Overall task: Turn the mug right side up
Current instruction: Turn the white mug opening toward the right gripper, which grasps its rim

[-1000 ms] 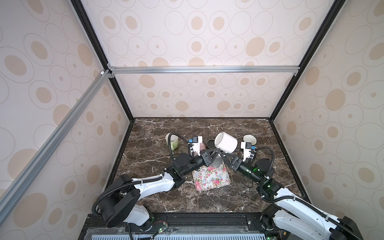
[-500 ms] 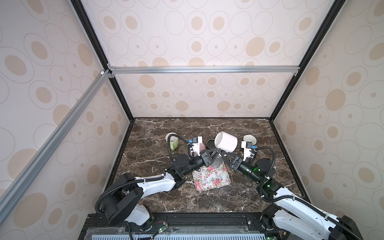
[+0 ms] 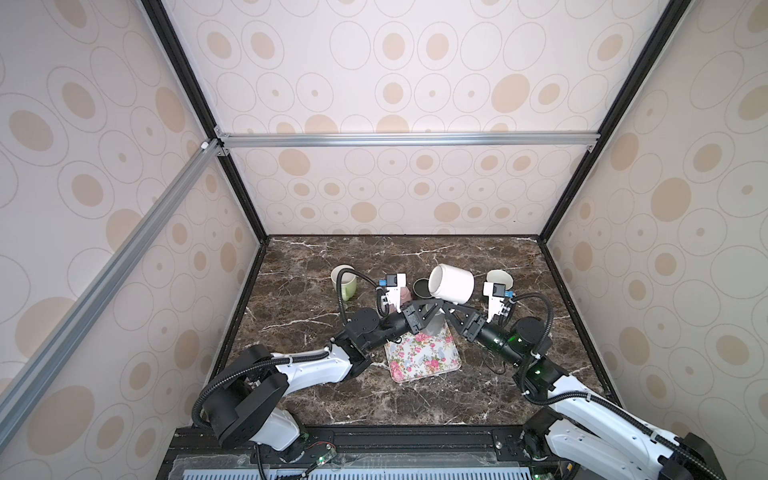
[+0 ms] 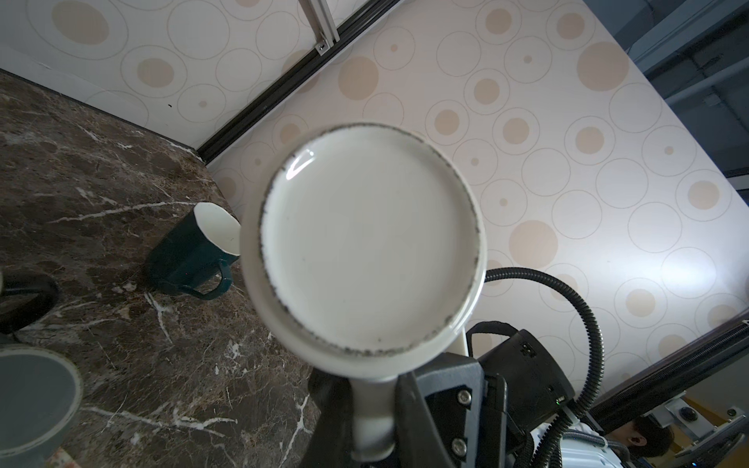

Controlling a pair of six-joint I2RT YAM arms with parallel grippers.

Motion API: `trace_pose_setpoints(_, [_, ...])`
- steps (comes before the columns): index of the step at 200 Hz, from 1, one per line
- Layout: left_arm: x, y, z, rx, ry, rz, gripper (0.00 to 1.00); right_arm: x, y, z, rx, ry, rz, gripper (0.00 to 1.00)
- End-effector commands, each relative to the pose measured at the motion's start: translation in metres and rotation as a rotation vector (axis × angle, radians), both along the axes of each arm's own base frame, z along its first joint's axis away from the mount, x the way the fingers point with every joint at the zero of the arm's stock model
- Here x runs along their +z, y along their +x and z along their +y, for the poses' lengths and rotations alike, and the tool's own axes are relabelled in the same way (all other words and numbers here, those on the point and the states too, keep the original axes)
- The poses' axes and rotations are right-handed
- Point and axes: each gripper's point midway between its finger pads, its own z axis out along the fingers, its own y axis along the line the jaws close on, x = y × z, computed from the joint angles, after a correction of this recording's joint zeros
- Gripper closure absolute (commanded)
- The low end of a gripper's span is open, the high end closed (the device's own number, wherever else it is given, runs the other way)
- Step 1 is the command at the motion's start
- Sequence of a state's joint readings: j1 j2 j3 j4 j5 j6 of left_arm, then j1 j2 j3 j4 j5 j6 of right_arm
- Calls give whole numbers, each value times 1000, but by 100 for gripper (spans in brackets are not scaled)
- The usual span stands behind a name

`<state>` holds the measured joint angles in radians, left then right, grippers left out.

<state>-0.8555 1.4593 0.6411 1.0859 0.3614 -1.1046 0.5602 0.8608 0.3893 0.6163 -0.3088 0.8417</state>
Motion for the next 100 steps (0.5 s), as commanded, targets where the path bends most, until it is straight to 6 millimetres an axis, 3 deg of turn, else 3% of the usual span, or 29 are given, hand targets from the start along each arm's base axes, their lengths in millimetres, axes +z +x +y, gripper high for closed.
trace_pose_setpoints(1, [8, -19, -9, -92, 13, -39, 100, 50, 1, -7, -35, 56, -158, 68])
trace_pose_setpoints(34, [6, -14, -14, -95, 40, -39, 100, 50, 0, -7, -31, 50, -161, 70])
trace_pose_setpoints(73, [0, -6, -16, -89, 54, -24, 100, 50, 0, -7, -30, 41, -161, 81])
trace_pose_setpoints(100, [1, -1, -19, -86, 69, -37, 100, 43, 3, -7, -45, 28, -133, 100])
